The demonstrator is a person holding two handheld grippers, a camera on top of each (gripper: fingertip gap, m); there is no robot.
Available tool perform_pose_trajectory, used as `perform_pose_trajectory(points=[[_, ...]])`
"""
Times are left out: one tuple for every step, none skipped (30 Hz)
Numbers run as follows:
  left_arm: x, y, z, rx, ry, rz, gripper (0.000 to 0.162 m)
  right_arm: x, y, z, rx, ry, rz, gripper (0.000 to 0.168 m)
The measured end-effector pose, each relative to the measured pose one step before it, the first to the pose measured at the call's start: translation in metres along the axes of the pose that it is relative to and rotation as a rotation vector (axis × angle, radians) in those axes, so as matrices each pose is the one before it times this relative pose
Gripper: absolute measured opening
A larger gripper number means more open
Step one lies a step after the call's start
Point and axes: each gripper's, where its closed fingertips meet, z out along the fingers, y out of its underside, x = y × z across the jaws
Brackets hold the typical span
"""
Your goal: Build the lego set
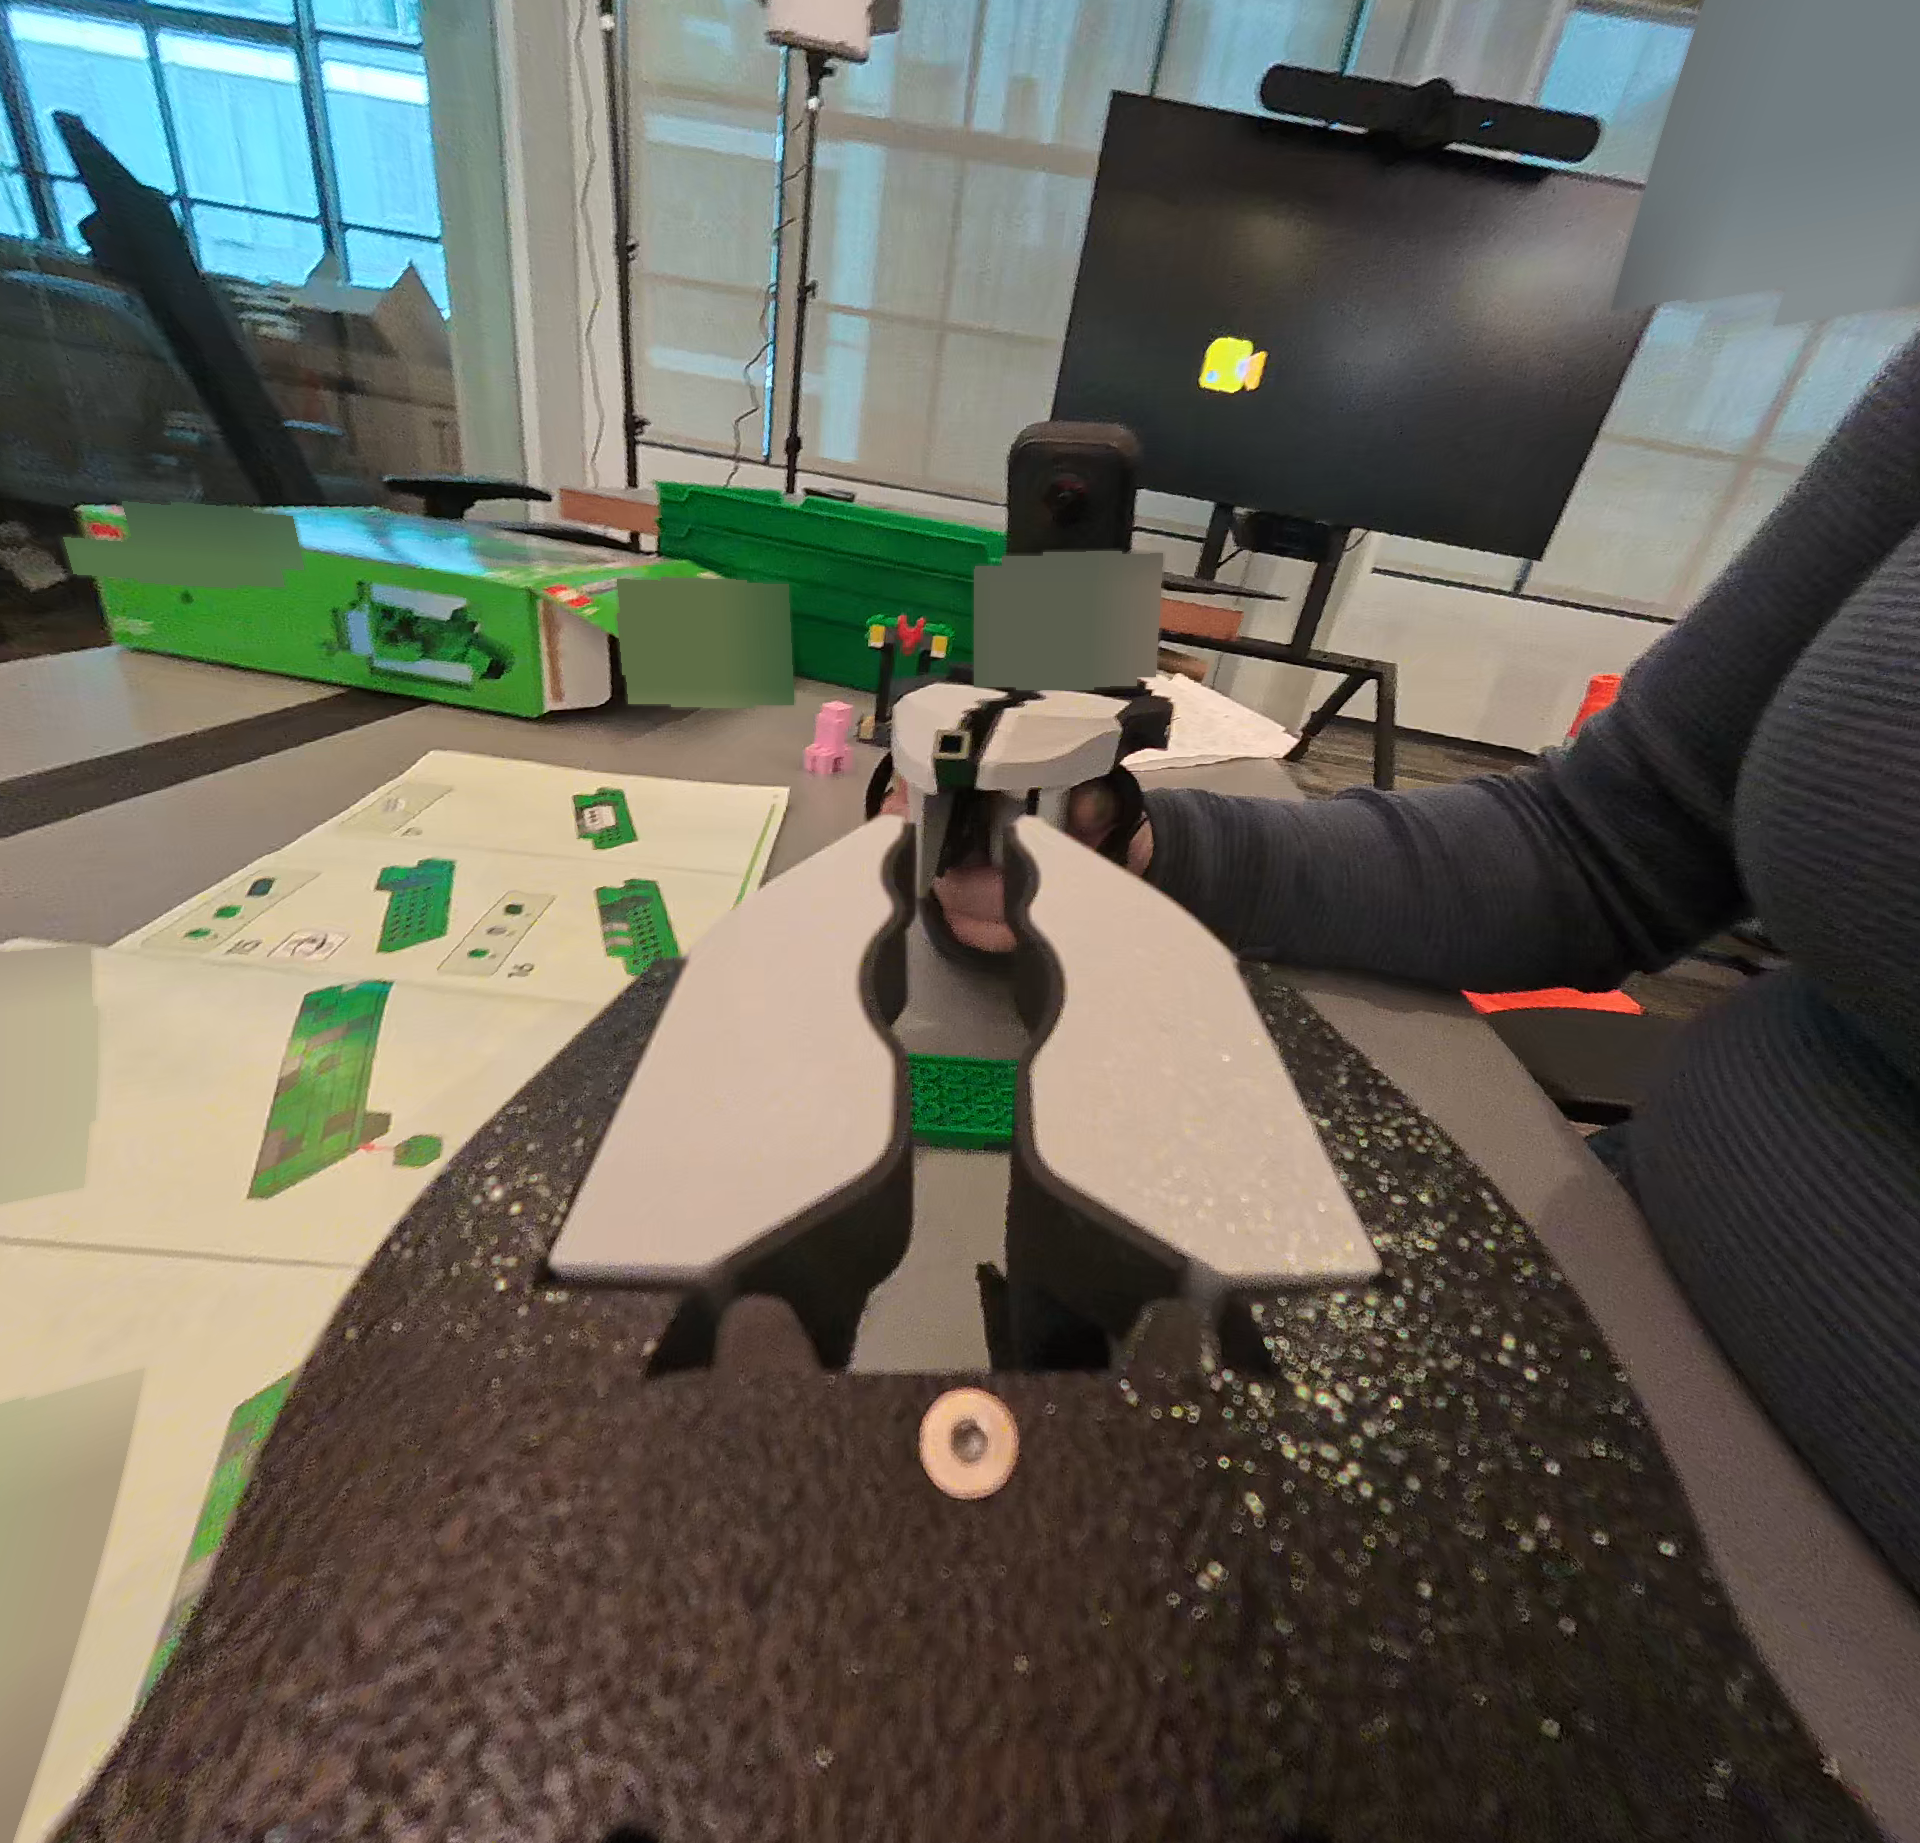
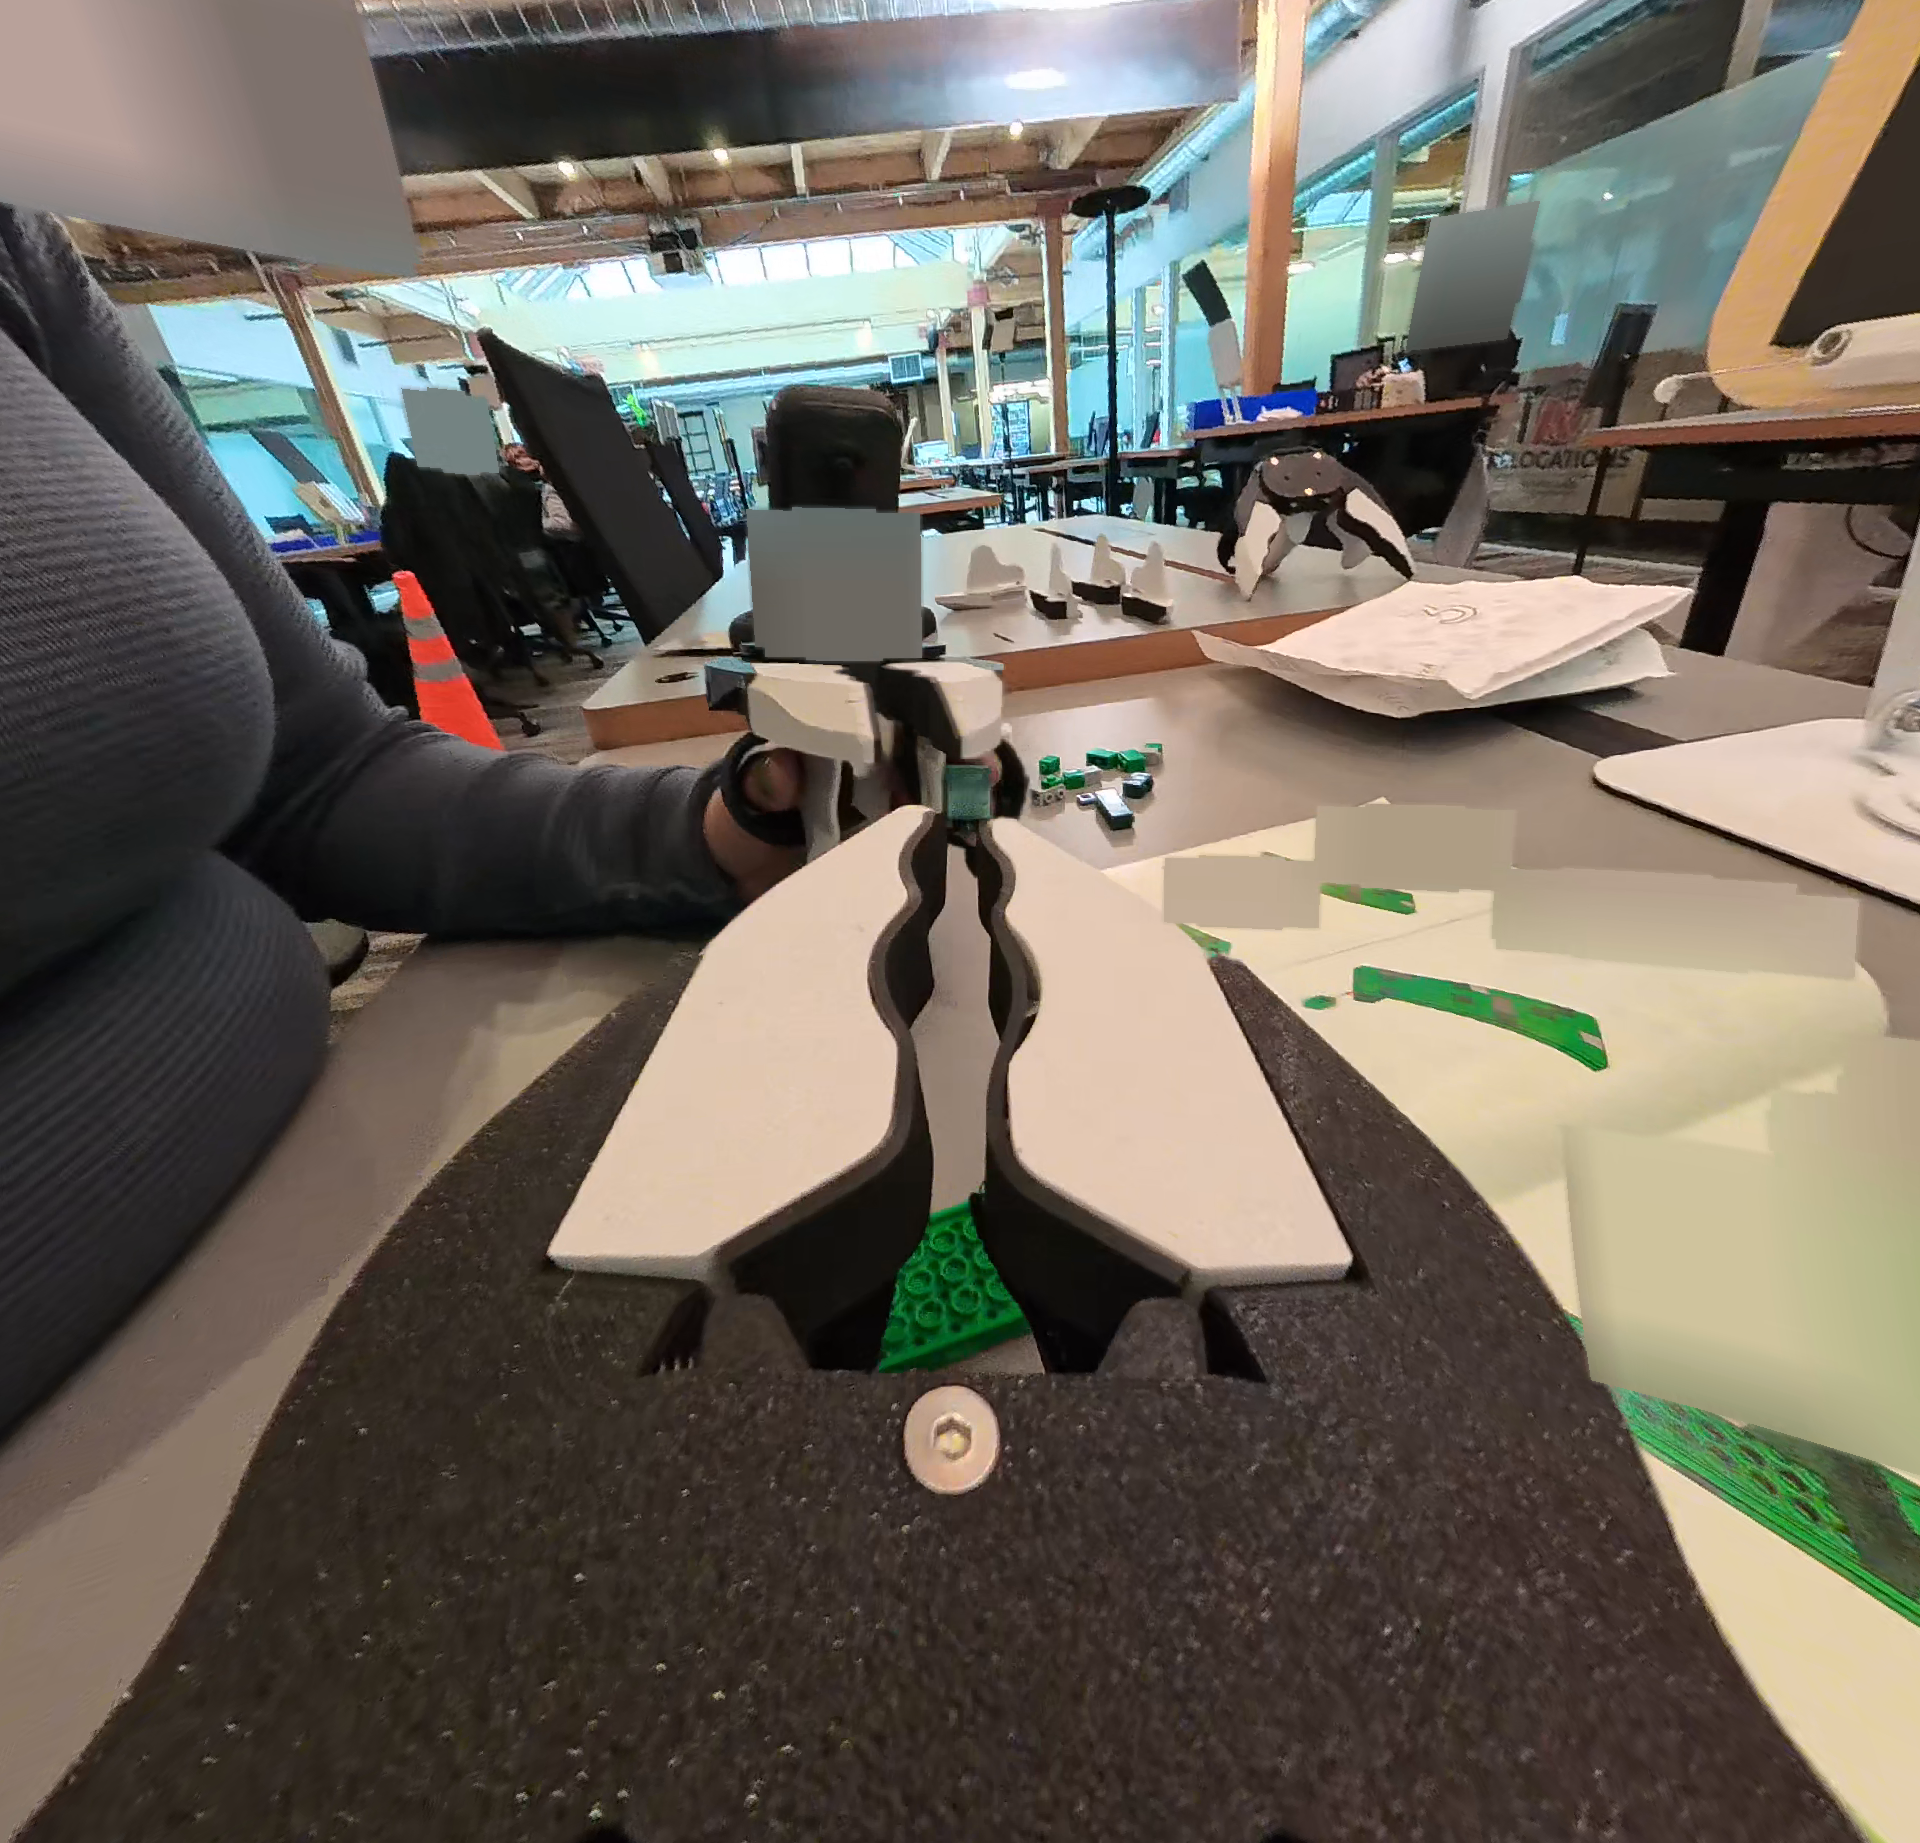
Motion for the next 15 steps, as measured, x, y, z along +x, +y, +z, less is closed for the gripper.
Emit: perform_pose_trajectory(points=[[0.00329,-0.0006,0.00043,0.0066,0.0142,0.0113,0.013,-0.00117,0.00045,0.00116,-0.0018,-0.0034,-0.0017,0.005],[0.00244,0.00004,0.00105,0.0021,0.0049,0.0124,0.013,-0.00243,-0.00026,0.00158,0.0044,-0.0124,-0.0004,0.005],[0.00124,0.00078,0.00137,-0.0036,-0.0023,0.0092,0.013,-0.00241,0.00019,0.00174,0.0008,-0.0164,0.0029,0.005],[0.00047,0.0008,0.00126,-0.0042,-0.004,0.0032,0.013,-0.00166,0.00031,0.0014,-0.0001,-0.014,0.0052,0.005],[0.00056,0.00043,0.00111,-0.0018,0.0004,-0.0022,0.014,-0.00074,-0.00058,0.00095,0.0057,-0.0098,0.0053,0.005],[0.0003,0.00022,0.00072,-0.0006,0.0022,-0.0053,0.015,0.00008,-0.00089,0.00065,0.0096,-0.0045,0.007,0.005],[-0.00025,0.00022,0.00048,-0.001,0.0002,-0.0054,0.016,0.00012,-0.00076,0.00037,0.0079,-0.0025,0.0067,0.005],[-0.0003,0.00008,0.00015,-0.0002,-0.0007,-0.0038,0.017,-0.00035,-0.00014,0.00035,0.0021,-0.002,0.0006,0.005],[-0.00026,-0.00023,0.00006,0.002,-0.001,-0.0032,0.017,-0.00074,0.00008,0.00051,0.0002,0.0002,-0.0051,0.005],[-0.00018,-0.00027,-0.00001,0.003,-0.0009,-0.0036,0.017,-0.00095,0.00025,0.00076,-0.0003,0.0017,-0.0072,0.005],[0.00002,-0.00014,0.00022,0.0024,-0.0001,-0.0035,0.017,-0.00156,0.00075,0.00127,-0.0043,-0.004,-0.0074,0.005],[0.00002,-0.00007,0.00045,0.0015,-0.0008,-0.003,0.019,-0.00183,0.00115,0.00157,-0.0089,-0.0086,-0.0034,0.005],[0.00003,0.00003,0.00053,0.0012,-0.0019,-0.0018,0.022,-0.00199,0.00081,0.00183,-0.0081,-0.0101,-0.0007,0.005],[0.00073,0.00019,0.00072,0.0,0.0014,0.0006,0.022,-0.00165,0.00024,0.00189,-0.0026,-0.008,-0.0006,0.005],[0.00106,0.00033,0.0006,-0.0019,0.0047,0.0022,0.022,-0.00133,-0.00012,0.0017,0.0005,-0.0062,-0.001,0.005]])
